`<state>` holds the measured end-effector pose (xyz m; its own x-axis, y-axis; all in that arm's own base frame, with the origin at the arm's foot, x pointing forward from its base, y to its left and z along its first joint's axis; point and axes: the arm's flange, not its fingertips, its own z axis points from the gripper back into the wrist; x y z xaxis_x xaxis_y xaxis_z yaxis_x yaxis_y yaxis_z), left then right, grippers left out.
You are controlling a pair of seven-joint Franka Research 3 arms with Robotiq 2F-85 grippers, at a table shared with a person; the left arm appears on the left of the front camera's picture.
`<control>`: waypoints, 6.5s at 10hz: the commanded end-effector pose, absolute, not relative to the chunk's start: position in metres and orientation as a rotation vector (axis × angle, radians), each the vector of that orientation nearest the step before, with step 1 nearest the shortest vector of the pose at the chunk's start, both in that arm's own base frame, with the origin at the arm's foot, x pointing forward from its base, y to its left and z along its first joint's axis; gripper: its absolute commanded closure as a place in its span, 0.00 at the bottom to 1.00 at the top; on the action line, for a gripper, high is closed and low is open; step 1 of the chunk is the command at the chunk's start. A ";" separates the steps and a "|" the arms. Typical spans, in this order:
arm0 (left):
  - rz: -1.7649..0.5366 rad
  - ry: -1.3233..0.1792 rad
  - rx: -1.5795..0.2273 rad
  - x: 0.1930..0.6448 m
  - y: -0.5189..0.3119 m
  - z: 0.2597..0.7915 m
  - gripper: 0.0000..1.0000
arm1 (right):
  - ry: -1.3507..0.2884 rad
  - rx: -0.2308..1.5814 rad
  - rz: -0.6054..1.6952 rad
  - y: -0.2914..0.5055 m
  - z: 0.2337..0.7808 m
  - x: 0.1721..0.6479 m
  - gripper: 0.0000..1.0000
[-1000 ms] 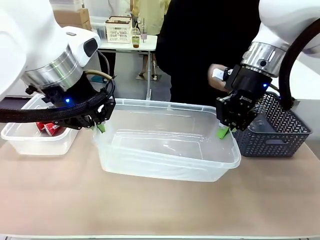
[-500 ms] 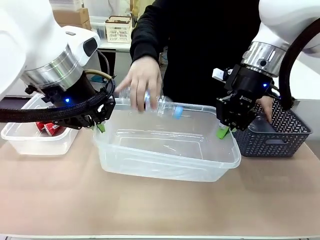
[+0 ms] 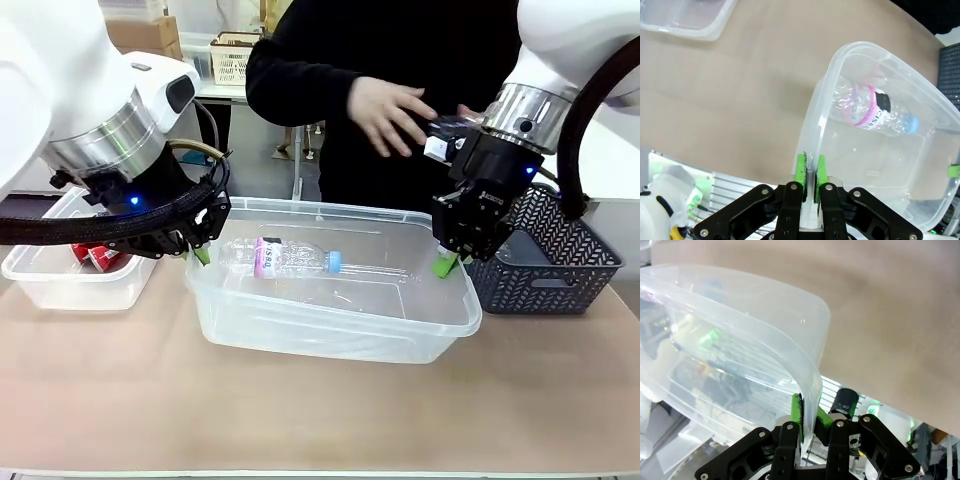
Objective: Sort the waste into each basket.
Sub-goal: Offer the picked Organizing box to the human, then release the Organizing box you were holding.
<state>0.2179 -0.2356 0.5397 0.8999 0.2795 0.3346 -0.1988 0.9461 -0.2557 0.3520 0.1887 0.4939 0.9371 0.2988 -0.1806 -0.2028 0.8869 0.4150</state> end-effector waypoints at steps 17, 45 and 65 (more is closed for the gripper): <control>0.271 -0.379 -0.236 0.221 -0.234 0.537 1.00 | 0.249 0.427 0.292 0.192 0.497 0.348 1.00; 0.185 -0.254 -0.155 0.384 -0.223 0.495 0.91 | 0.314 0.355 0.328 0.220 0.483 0.507 0.94; 0.123 -0.360 -0.234 0.355 -0.220 0.533 0.00 | -0.158 0.536 0.155 0.169 0.506 0.495 0.00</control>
